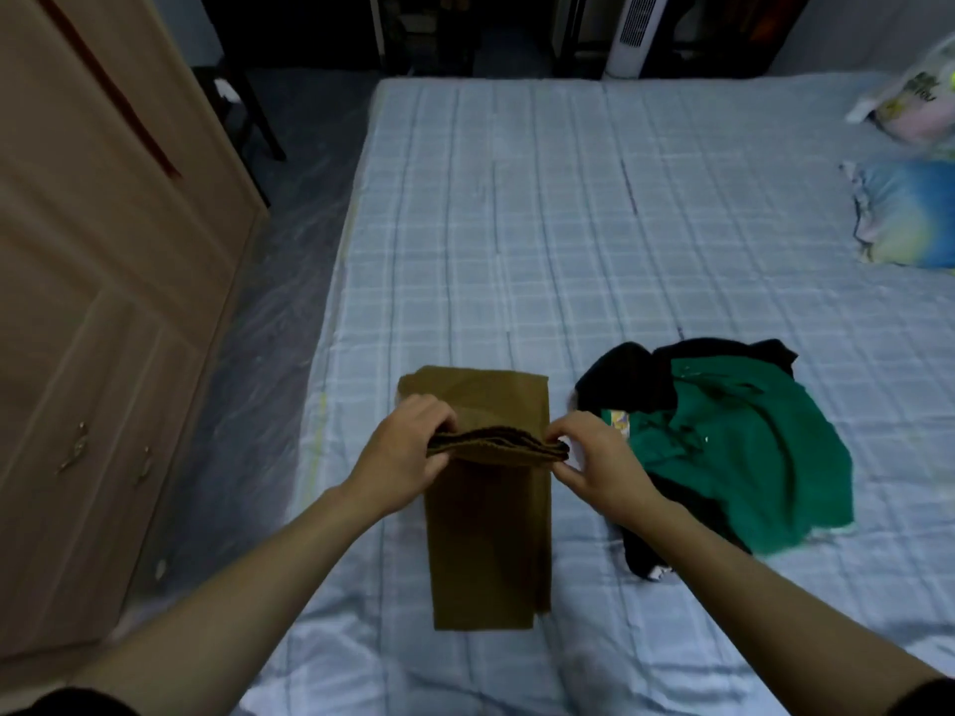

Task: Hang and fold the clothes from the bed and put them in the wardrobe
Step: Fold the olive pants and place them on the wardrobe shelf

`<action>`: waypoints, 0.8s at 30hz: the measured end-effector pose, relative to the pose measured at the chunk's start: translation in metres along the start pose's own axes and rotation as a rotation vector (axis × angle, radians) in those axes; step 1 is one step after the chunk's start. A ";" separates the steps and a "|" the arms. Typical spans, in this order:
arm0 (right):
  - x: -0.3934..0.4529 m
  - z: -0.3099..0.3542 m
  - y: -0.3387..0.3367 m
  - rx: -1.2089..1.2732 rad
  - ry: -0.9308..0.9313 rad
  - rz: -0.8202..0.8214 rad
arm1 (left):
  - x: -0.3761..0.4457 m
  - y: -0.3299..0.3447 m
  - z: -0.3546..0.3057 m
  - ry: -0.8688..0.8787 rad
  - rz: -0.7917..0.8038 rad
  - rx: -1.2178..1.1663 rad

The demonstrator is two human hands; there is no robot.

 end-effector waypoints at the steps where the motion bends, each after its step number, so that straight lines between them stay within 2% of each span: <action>1: -0.012 -0.002 0.010 -0.005 -0.021 0.014 | -0.012 0.011 0.000 0.002 0.018 0.012; 6: -0.068 -0.009 0.059 -0.010 -0.054 0.084 | -0.073 0.059 0.003 -0.053 0.105 0.017; 11: -0.112 -0.016 0.109 -0.020 0.014 0.141 | -0.120 0.099 0.013 -0.084 0.184 0.042; 17: -0.153 -0.036 0.185 -0.112 0.039 0.136 | -0.161 0.164 0.045 0.010 0.240 0.135; 24: -0.188 -0.055 0.253 -0.143 0.047 0.179 | -0.209 0.223 0.087 0.061 0.218 0.201</action>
Point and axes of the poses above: each hand's wrist, its own x-axis towards the middle knuckle, its own y-axis out of the palm, z = x × y, the point moved 1 cm from there along x, towards the middle knuckle, and after that the axes turned 7 degrees about -x, right-handed, at the moved point
